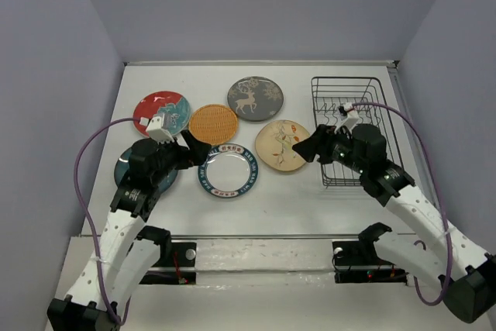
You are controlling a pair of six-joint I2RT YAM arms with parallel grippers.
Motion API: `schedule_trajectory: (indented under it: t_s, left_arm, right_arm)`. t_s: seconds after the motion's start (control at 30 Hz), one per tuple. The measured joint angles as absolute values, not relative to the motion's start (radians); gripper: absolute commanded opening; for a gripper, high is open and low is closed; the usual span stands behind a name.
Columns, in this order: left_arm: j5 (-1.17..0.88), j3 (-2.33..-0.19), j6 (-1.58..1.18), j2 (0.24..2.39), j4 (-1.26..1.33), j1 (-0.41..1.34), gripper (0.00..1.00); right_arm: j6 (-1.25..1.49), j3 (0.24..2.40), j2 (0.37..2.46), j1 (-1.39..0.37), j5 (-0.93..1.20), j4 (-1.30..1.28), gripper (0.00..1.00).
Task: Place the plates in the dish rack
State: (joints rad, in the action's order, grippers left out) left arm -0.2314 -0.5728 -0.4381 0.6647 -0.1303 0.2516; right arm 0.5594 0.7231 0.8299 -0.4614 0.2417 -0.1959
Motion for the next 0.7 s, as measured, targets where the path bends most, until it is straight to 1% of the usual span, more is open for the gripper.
schedule_trajectory:
  t_s: [0.1,0.13,0.23,0.33,0.5,0.53,0.7]
  left_arm:
    - [-0.231,-0.573,-0.429,0.613,-0.125,0.252,0.99]
    - [-0.231,-0.573,-0.421,0.590,-0.121,0.252,0.99]
    - [-0.231,-0.575,-0.397,0.540,-0.116,0.252,0.99]
    - [-0.234,-0.577,-0.369,0.479,-0.105,0.252,0.99]
    - [-0.234,-0.577,-0.351,0.360,-0.082,0.252,0.99]
    - [-0.234,-0.577,-0.349,0.330,-0.071,0.253,0.99]
    - [-0.223,-0.577,-0.341,0.297,-0.070,0.267,0.99]
  right_arm:
    - [0.598,0.723,0.891,-0.569,0.197,-0.163,0.71]
    - [0.609,0.723,0.915,-0.611,0.179,-0.155,0.68]
    - [0.664,0.723,0.989,-0.734,0.097,-0.120,0.65]
    - [0.721,0.723,1.041,-0.817,0.011,-0.064,0.63]
    - [0.828,0.723,1.163,-0.920,-0.145,0.006,0.60]
    - [0.865,0.722,1.220,-0.944,-0.176,0.022,0.58]
    - [0.953,0.692,1.319,-0.981,-0.242,0.063,0.55]
